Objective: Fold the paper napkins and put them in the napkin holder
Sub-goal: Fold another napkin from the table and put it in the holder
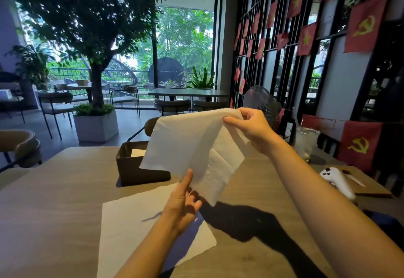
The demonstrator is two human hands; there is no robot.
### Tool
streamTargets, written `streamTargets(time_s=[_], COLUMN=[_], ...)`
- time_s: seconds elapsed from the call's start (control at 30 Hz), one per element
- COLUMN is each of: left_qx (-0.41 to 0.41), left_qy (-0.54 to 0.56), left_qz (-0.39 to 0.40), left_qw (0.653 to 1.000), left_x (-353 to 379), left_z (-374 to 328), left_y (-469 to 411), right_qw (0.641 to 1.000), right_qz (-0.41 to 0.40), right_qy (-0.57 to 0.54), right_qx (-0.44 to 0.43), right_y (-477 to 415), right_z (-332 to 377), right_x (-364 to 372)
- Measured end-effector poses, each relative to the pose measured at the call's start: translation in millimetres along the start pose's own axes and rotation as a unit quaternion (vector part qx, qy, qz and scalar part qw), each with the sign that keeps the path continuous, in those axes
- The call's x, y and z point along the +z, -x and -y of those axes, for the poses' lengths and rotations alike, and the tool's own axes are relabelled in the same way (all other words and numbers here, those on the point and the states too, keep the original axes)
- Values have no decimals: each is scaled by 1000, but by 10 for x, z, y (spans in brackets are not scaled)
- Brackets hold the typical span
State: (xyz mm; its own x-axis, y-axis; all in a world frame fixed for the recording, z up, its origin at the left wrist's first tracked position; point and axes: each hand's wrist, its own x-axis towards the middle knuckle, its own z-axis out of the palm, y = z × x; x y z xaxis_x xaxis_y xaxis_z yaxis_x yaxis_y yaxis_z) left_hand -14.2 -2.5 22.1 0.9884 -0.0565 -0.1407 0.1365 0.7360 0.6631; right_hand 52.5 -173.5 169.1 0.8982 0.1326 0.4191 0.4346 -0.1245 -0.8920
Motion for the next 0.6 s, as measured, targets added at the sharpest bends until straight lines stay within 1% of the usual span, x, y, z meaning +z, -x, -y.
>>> streamTargets(time_s=[0.07, 0.1, 0.17, 0.23, 0.3, 0.37, 0.43, 0.53, 0.6], left_qx=[56, 90, 146, 164, 146, 115, 95, 81, 77], left_qy=[-61, -99, -163, -222, -296, -387, -430, -402, -388], left_qz=[-39, -72, -146, -175, -165, -146, -128, -110, -112], left_qw=[996, 988, 965, 945, 929, 903, 889, 905, 912], left_x=[5, -10, -53, -91, -137, -181, -214, -282, -342], left_z=[-69, -133, -276, -428, -558, -661, -730, -803, -832], left_y=[-83, -123, -158, -143, -128, -105, -75, -23, -7], right_qw=[999, 998, 992, 983, 977, 973, 970, 962, 957], right_qz=[6, 23, 78, 128, 144, 139, 134, 136, 137], right_qy=[-25, -18, 8, -1, -14, -15, -21, -27, -22], right_qx=[39, 62, 100, 131, 159, 184, 201, 234, 255], right_y=[53, 89, 158, 199, 213, 230, 254, 312, 349], right_z=[-107, -167, -287, -382, -470, -566, -673, -793, -838], right_x=[14, 3, -35, -49, -12, 60, 128, 193, 203])
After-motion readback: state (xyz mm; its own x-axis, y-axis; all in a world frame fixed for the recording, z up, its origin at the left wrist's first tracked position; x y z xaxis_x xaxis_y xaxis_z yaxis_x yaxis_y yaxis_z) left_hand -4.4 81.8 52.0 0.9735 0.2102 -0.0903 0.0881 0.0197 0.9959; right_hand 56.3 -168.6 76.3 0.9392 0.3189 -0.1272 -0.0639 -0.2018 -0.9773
